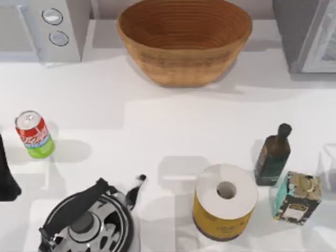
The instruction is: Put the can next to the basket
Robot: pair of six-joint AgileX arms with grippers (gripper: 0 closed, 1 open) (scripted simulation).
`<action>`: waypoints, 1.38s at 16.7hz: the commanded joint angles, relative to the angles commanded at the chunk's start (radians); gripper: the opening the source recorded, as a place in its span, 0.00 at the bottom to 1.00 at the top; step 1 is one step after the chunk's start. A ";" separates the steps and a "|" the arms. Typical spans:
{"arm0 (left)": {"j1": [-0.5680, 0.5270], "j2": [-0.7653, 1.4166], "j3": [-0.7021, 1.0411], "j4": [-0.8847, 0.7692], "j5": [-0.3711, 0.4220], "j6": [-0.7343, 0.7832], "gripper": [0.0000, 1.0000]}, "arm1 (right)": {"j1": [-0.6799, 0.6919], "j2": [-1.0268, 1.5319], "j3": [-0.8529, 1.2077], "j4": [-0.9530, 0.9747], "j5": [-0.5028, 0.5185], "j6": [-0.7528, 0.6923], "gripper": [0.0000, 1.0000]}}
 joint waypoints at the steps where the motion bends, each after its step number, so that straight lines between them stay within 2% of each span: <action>1: 0.000 0.000 0.000 0.000 0.000 0.000 1.00 | 0.000 0.000 0.000 0.000 0.000 0.000 1.00; 5: -0.007 0.062 0.061 -0.050 0.003 0.030 1.00 | 0.000 0.000 0.000 0.000 0.000 0.000 1.00; 9: -0.020 0.294 0.281 -0.213 0.006 0.127 1.00 | 0.000 0.000 0.000 0.000 0.000 0.000 1.00; 19: -0.062 1.325 1.063 -0.834 -0.002 0.490 1.00 | 0.000 0.000 0.000 0.000 0.000 0.000 1.00; 23: -0.077 1.650 1.331 -1.043 -0.003 0.612 1.00 | 0.000 0.000 0.000 0.000 0.000 0.000 1.00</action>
